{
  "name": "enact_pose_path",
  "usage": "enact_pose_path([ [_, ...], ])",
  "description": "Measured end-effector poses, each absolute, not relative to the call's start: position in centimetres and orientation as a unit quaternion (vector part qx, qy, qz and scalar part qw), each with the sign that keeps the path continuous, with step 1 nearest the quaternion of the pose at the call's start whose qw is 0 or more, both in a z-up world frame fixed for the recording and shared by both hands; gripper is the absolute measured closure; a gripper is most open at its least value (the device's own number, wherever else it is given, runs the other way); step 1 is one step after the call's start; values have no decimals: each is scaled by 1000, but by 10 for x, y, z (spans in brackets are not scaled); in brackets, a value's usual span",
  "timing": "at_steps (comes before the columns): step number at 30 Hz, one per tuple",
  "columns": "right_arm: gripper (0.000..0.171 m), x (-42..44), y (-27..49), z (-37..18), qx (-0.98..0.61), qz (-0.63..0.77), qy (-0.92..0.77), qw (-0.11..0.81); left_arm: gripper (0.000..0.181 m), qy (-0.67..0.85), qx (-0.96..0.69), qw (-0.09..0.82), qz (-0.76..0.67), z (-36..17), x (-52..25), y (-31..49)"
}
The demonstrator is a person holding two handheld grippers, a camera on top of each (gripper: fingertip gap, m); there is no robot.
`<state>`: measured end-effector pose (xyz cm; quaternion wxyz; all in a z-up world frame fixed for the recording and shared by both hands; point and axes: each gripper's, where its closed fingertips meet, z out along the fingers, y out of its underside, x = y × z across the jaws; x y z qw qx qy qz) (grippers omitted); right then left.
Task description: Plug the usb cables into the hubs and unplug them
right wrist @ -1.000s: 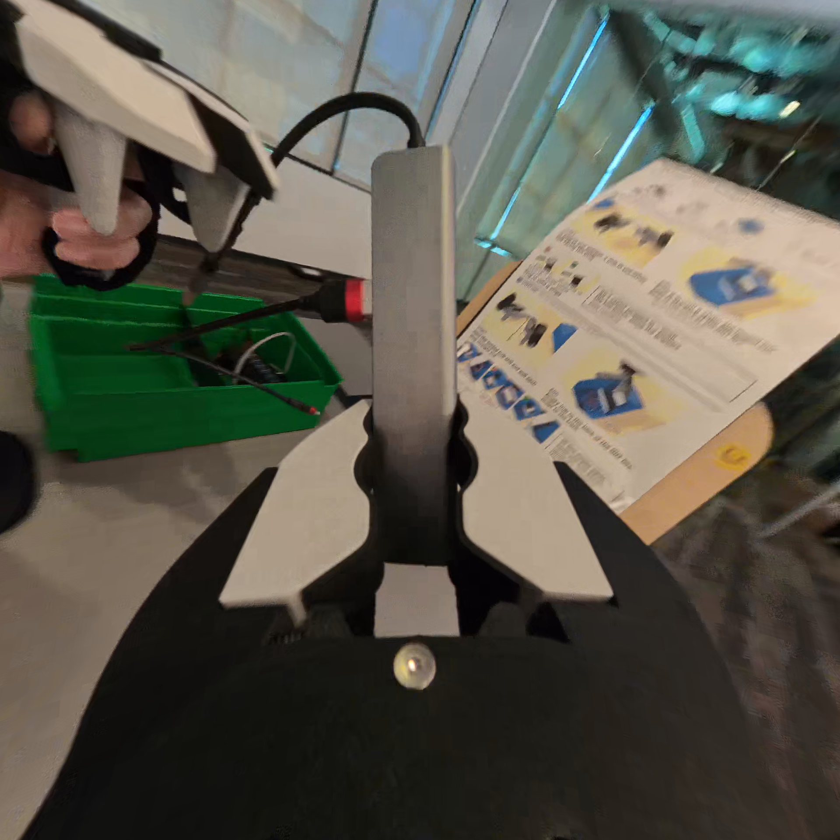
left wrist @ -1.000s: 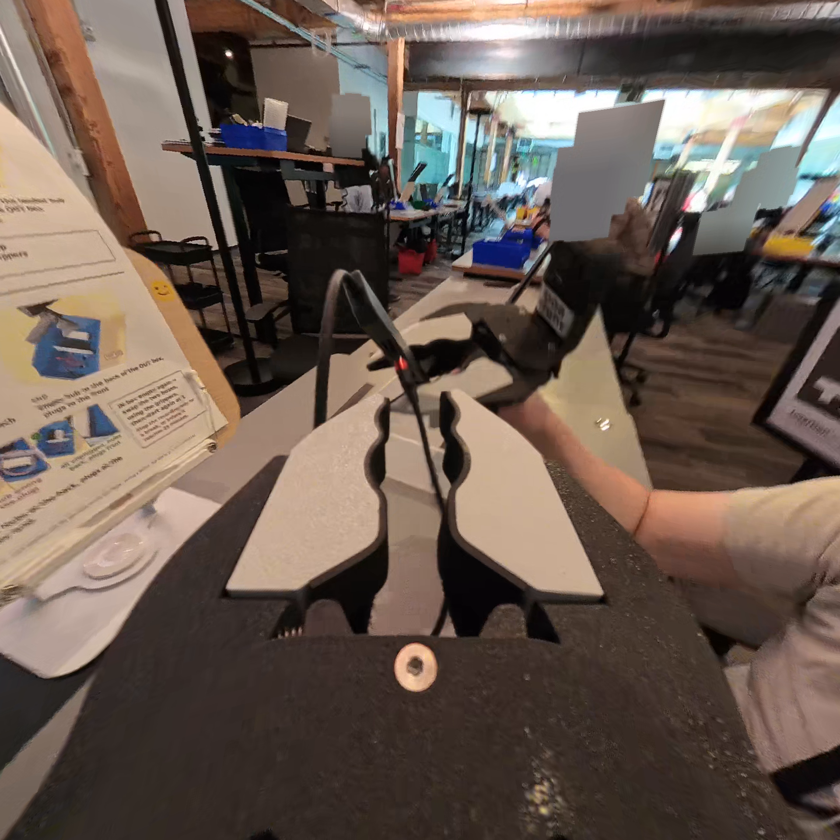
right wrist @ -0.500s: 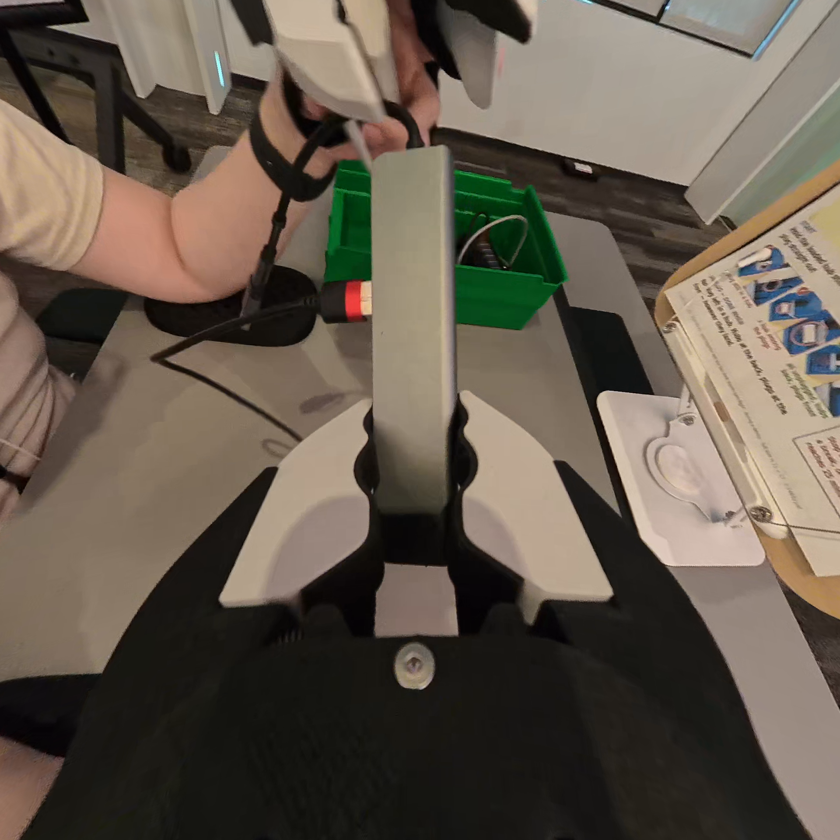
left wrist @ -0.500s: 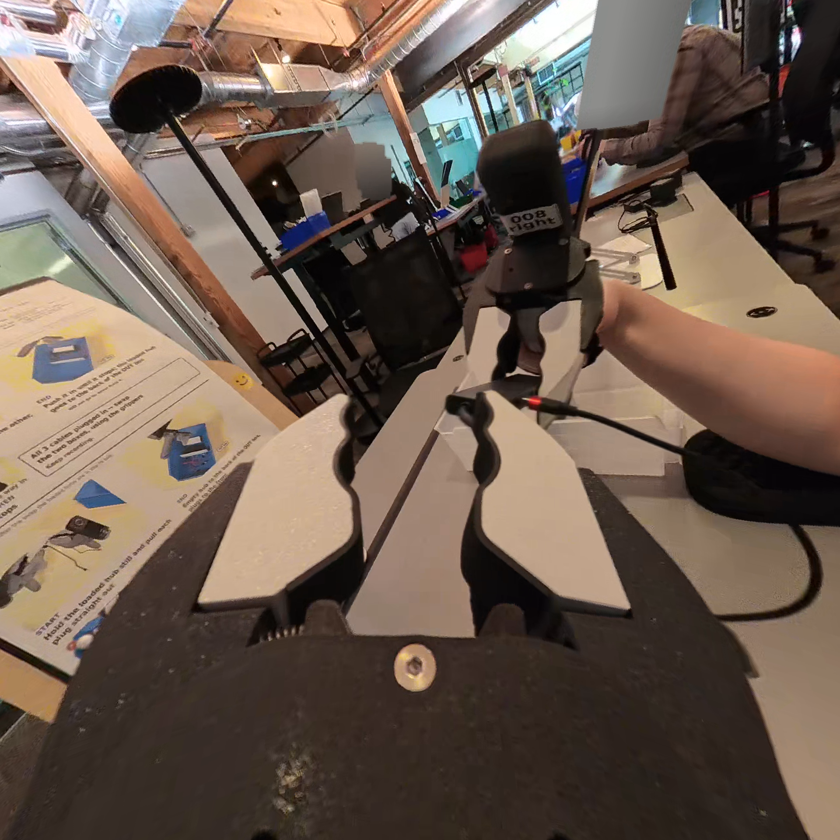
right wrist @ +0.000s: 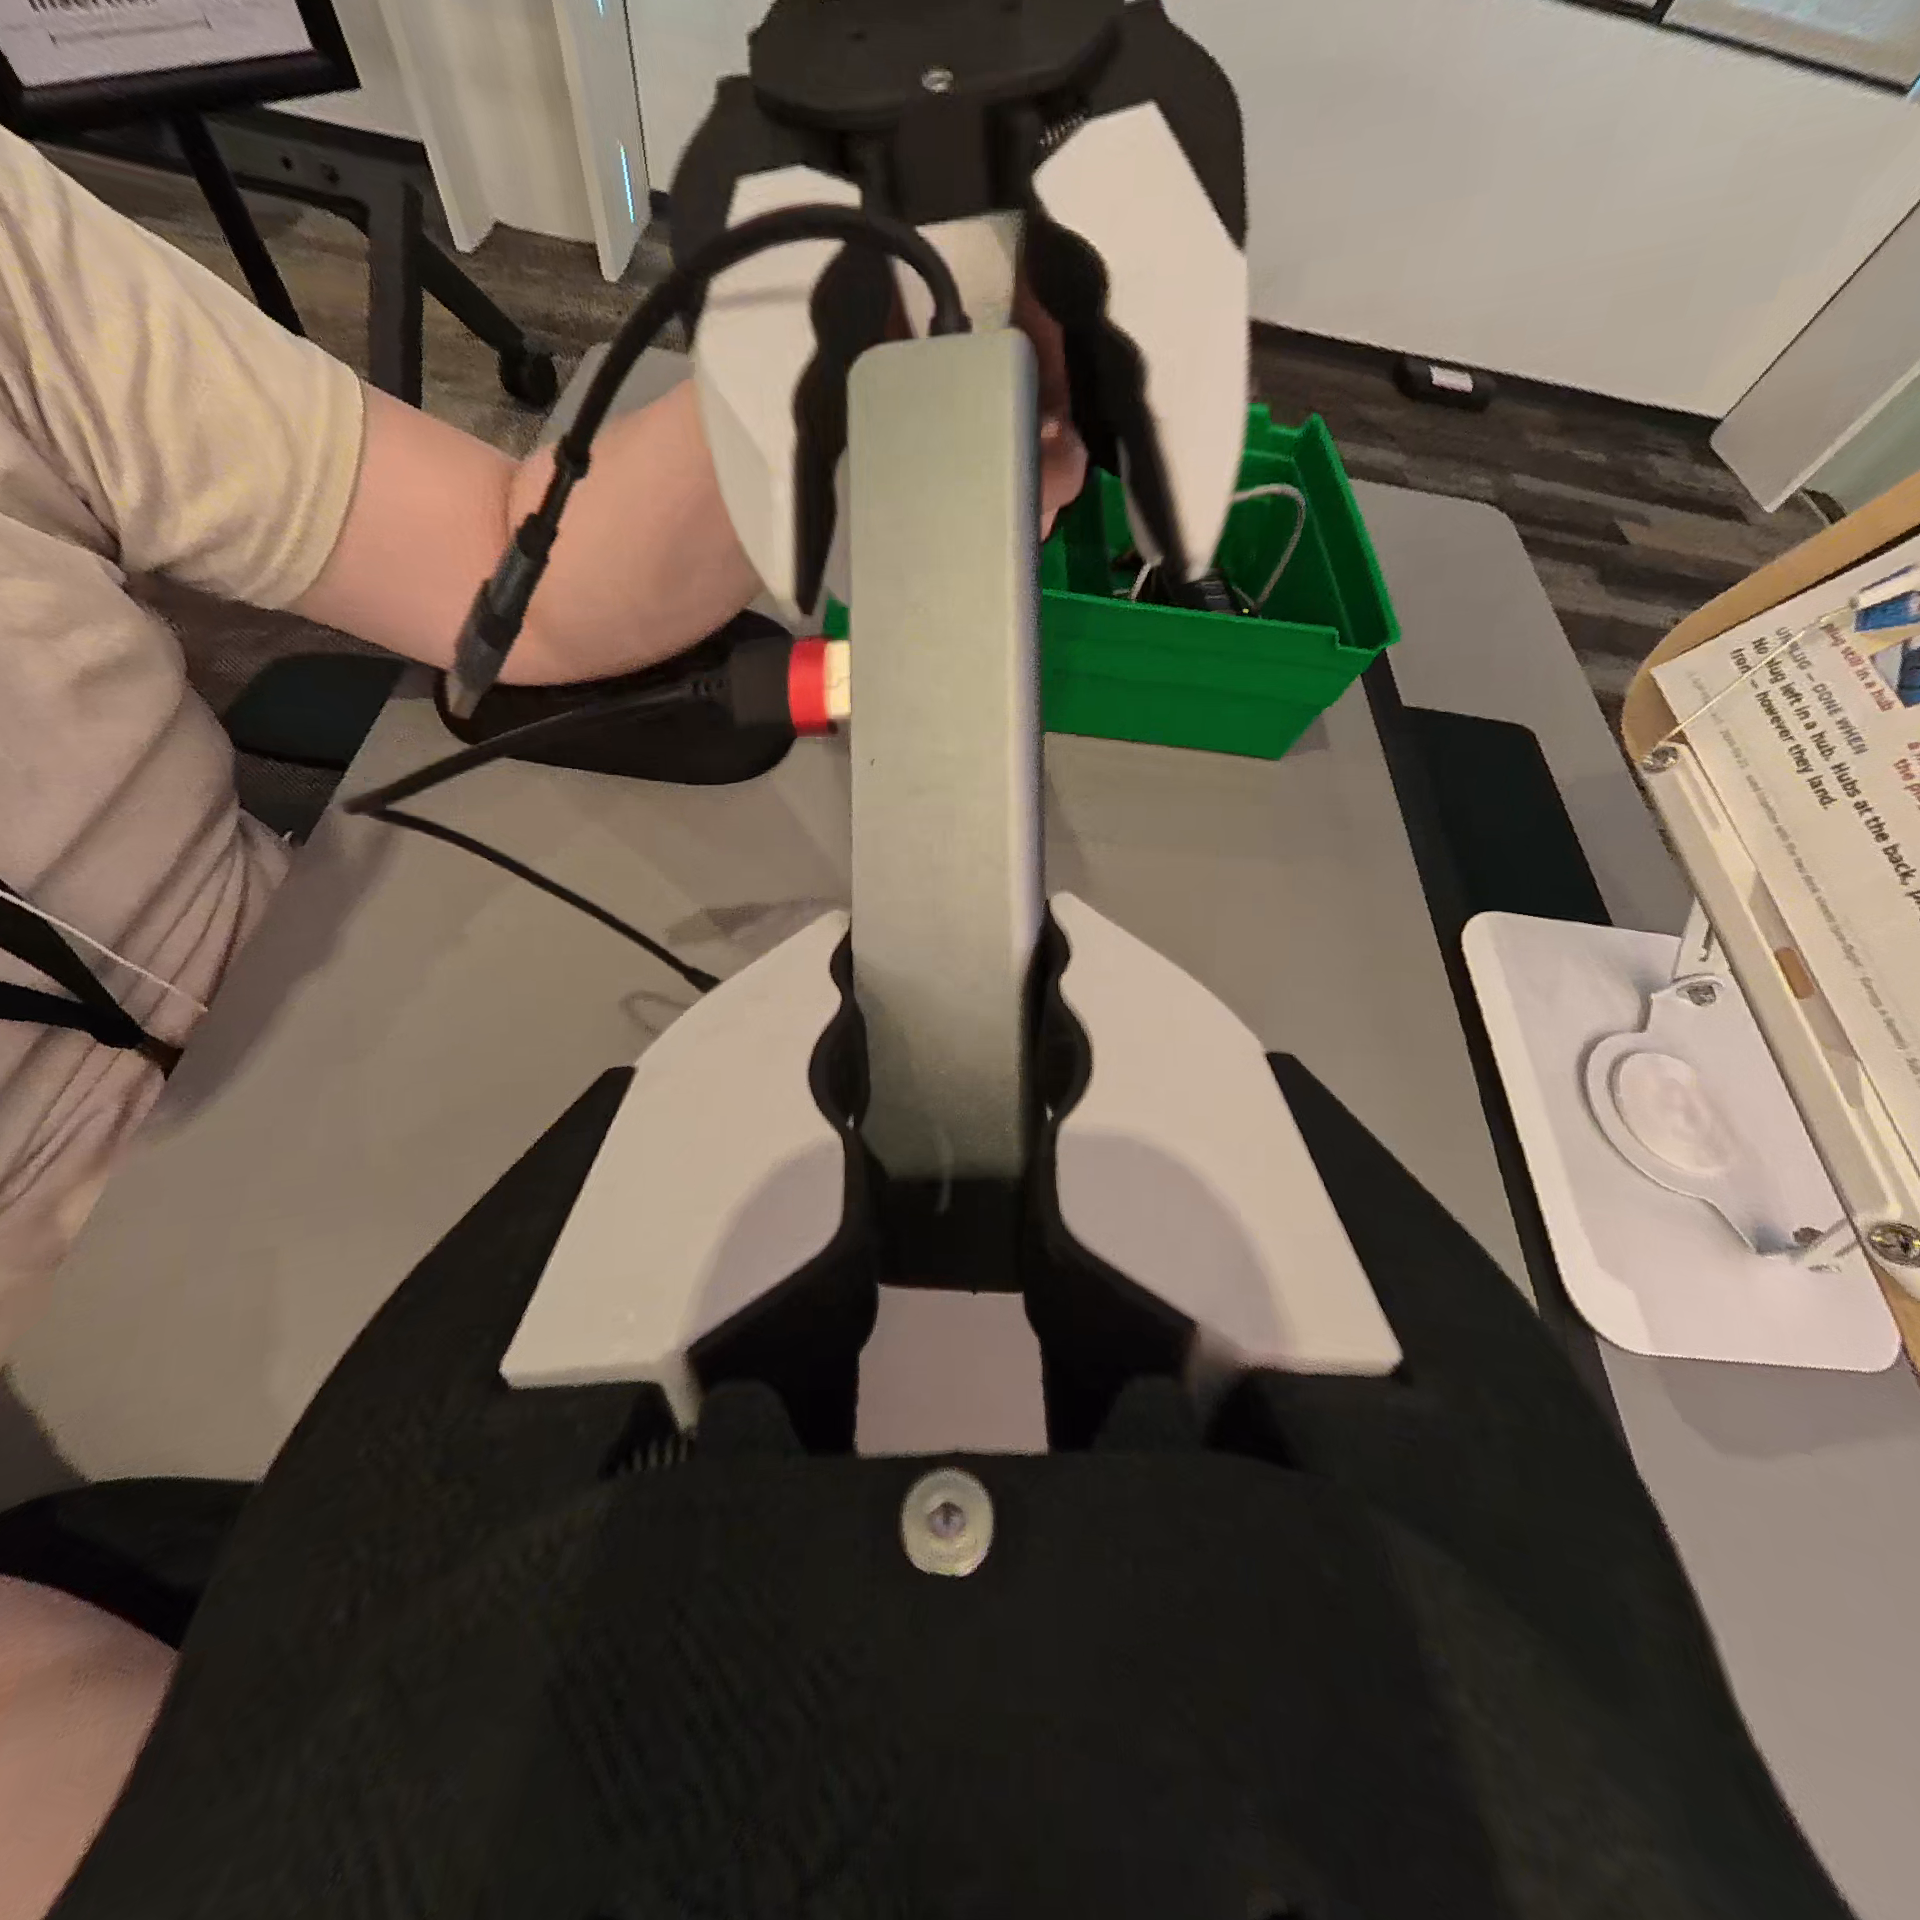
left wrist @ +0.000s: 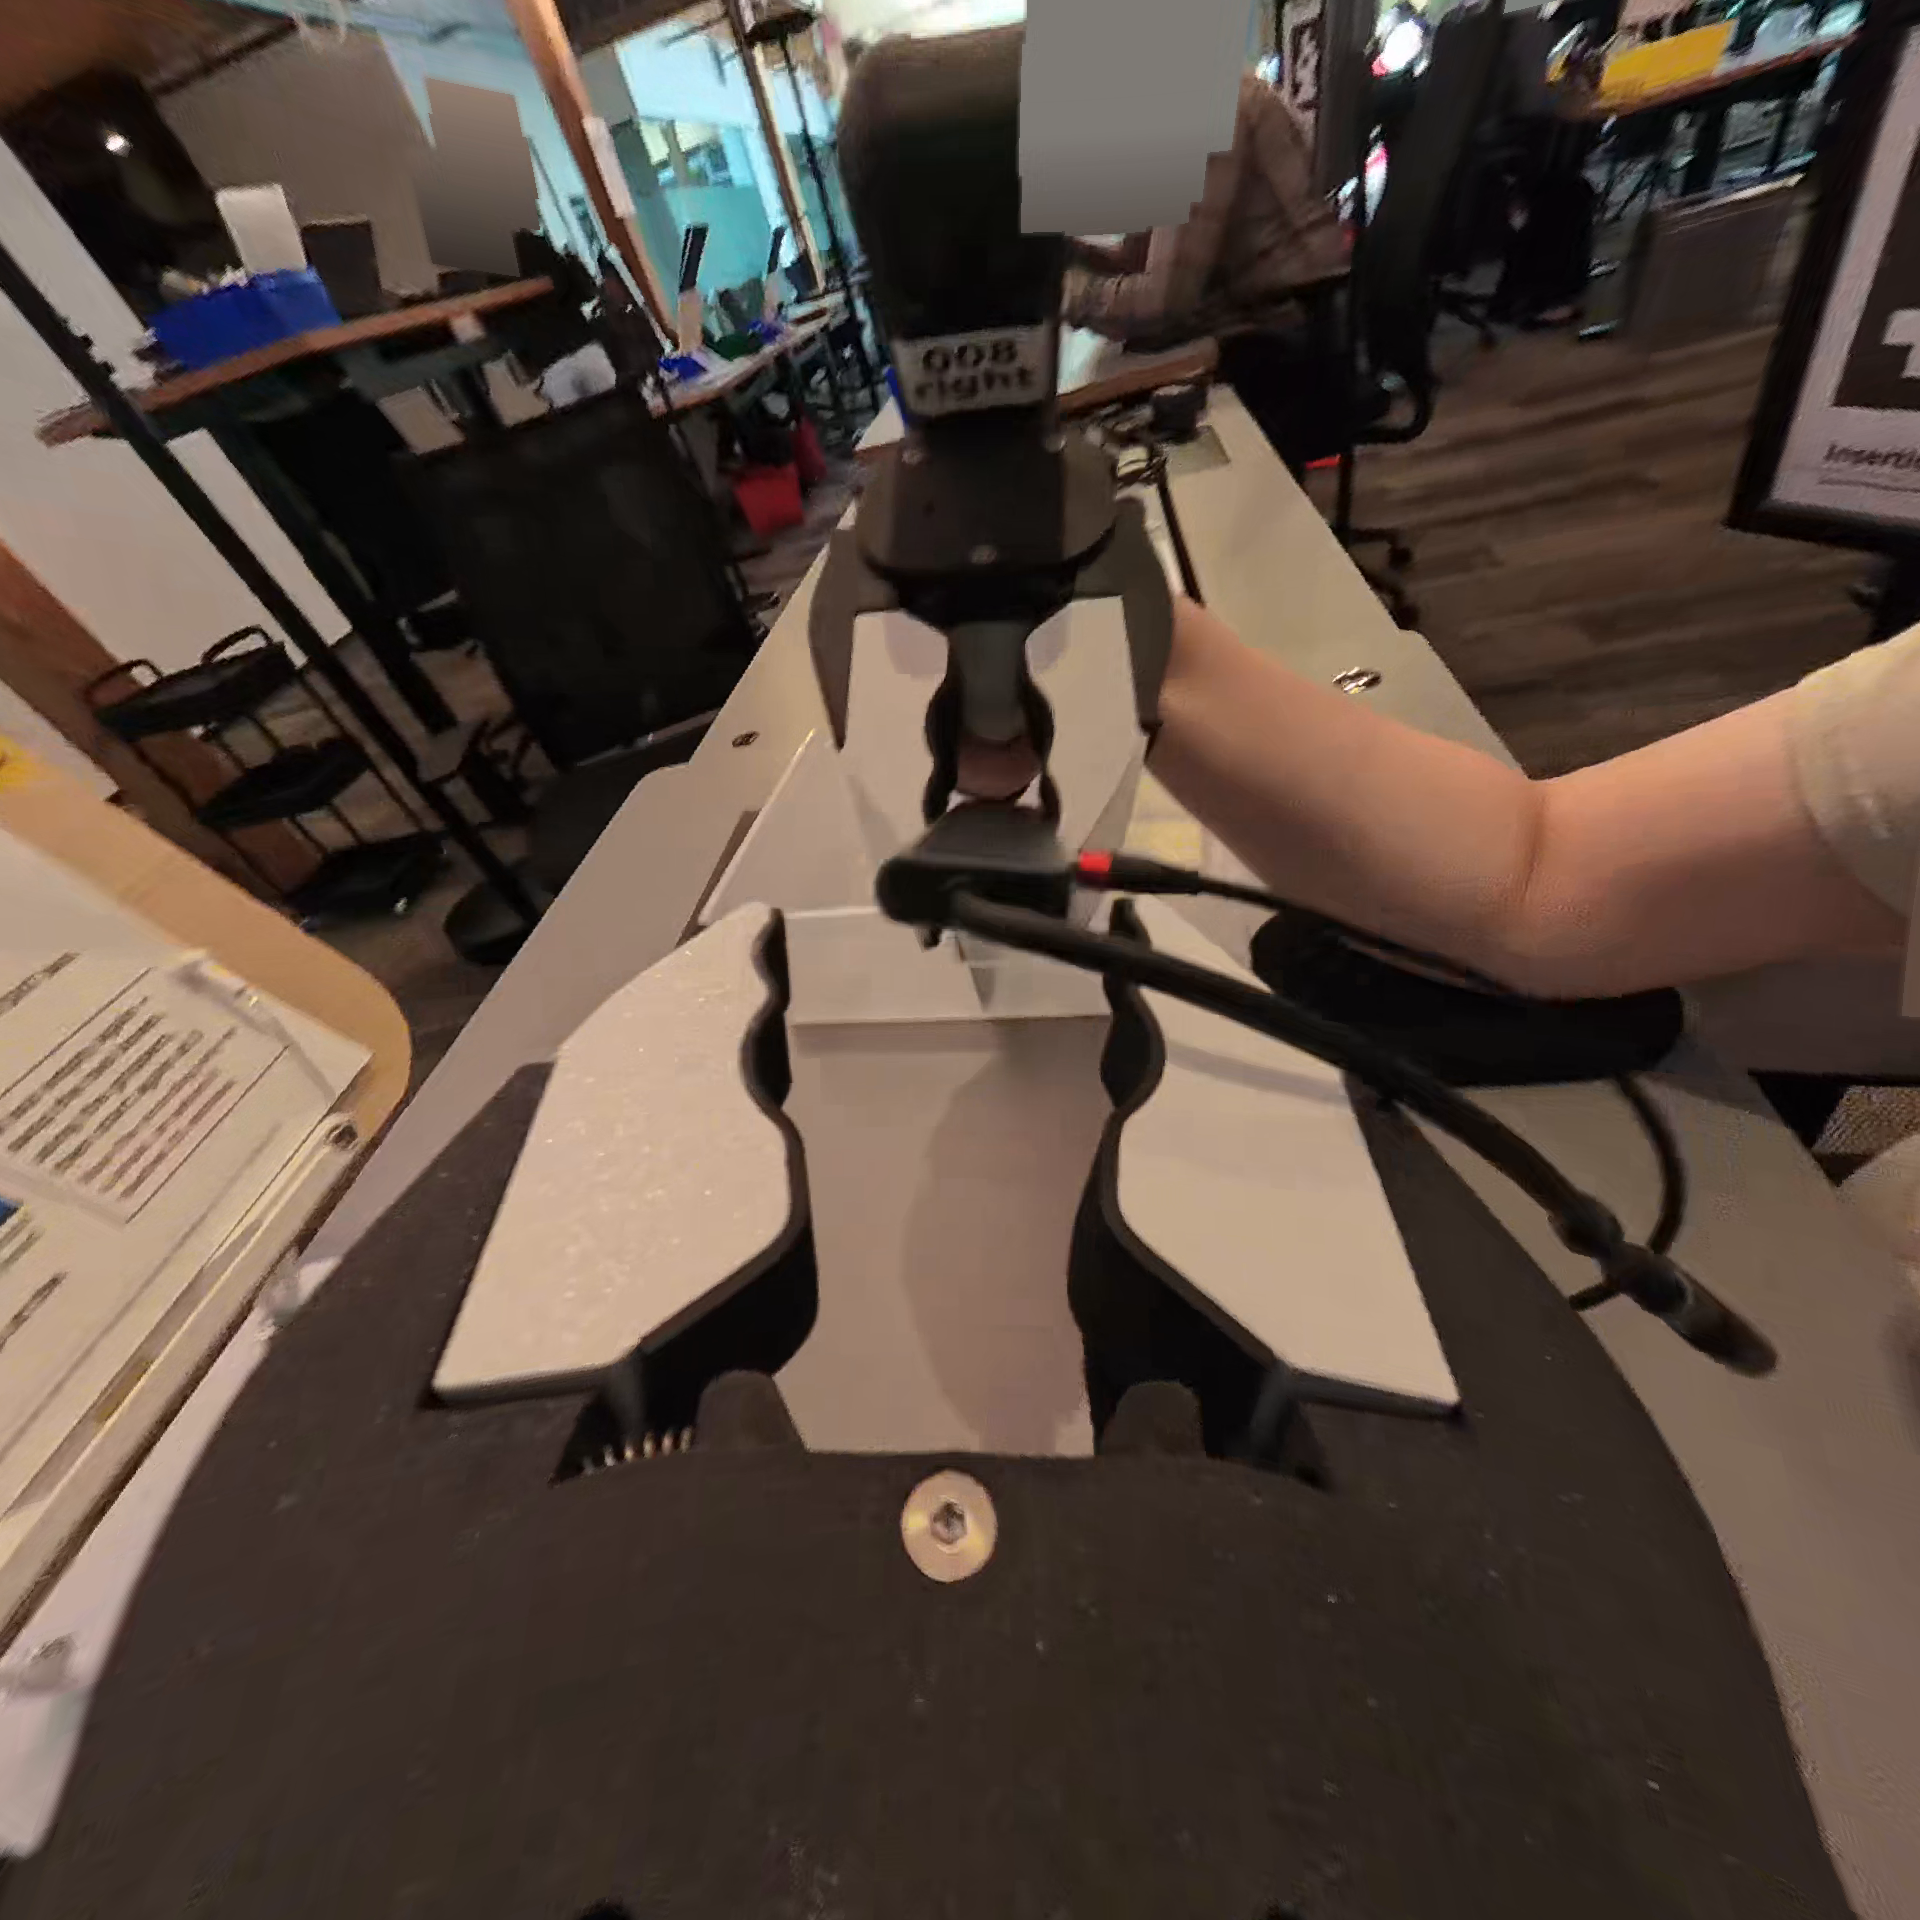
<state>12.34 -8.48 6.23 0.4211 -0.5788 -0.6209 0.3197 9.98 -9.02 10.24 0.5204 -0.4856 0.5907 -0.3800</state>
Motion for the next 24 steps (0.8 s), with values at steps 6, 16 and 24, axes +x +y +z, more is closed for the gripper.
enact_pose_path([
  [6,140,125,-81,55,-595,304,-621,410,146,590,-491,494,-408,97,105,-93],
  [16,140,134,-81,50,-615,270,-623,401,150,582,-490,498,-416,94,115,-91],
  [24,120,137,-51,91,-577,207,-565,552,150,508,-491,586,-396,120,108,-67],
])
